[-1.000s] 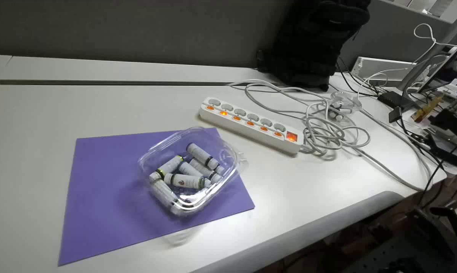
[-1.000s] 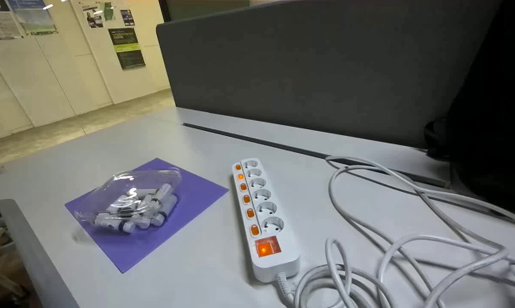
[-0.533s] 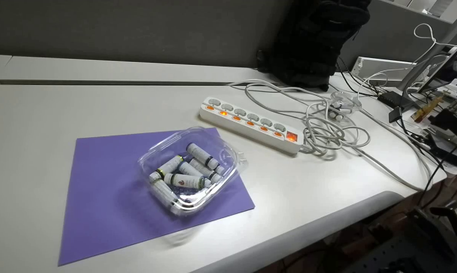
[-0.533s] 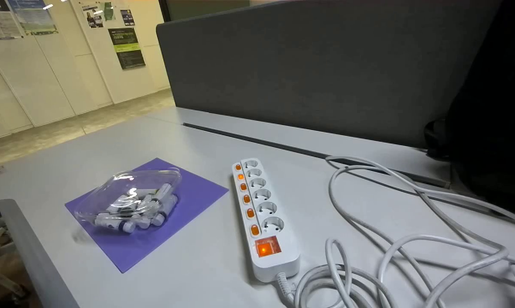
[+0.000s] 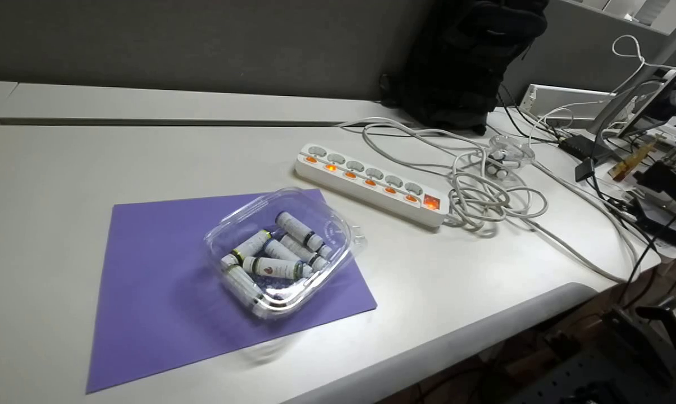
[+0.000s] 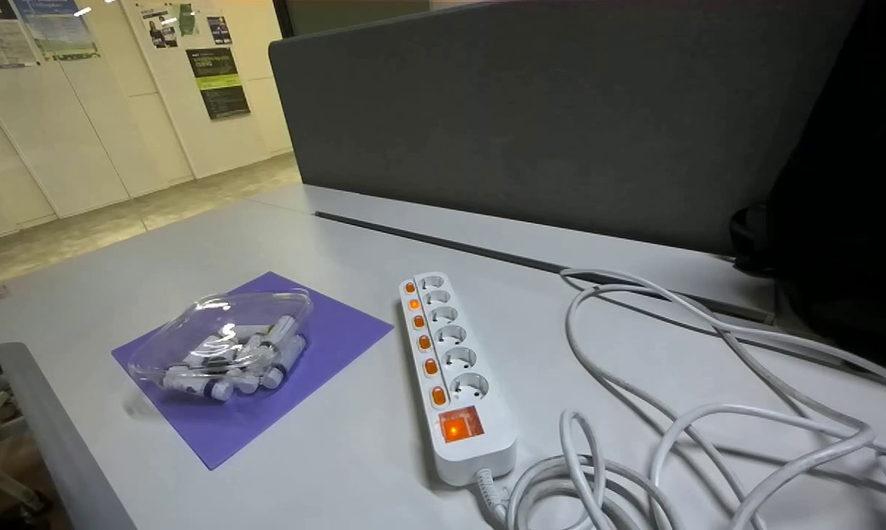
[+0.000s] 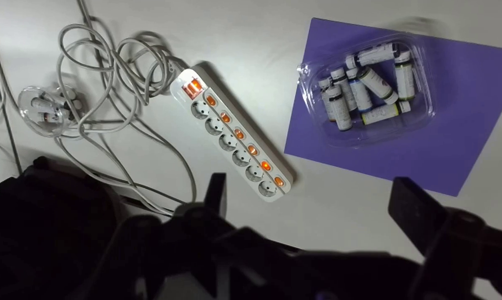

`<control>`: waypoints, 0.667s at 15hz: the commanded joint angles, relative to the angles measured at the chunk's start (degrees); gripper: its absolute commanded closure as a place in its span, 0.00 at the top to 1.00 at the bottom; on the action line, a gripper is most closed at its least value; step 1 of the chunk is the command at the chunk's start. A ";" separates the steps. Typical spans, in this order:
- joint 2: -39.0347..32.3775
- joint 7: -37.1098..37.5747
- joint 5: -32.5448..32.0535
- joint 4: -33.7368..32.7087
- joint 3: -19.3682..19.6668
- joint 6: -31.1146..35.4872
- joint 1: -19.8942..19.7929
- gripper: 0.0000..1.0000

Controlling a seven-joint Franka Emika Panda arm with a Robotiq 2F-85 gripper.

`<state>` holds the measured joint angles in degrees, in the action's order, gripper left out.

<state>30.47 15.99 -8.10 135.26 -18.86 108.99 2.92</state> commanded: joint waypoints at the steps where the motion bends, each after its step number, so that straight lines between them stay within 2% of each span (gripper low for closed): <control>1: -0.64 7.00 -3.70 1.93 1.05 5.61 -1.26 1.00; 5: -5.11 13.25 -8.47 4.01 2.78 12.97 -6.24 1.00; 9: -12.54 15.53 -9.95 4.00 5.80 18.06 -9.50 1.00; 10: -14.69 15.76 -9.96 3.75 6.73 19.35 -9.93 0.75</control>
<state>21.14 27.97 -16.28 140.09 -14.12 125.58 -6.12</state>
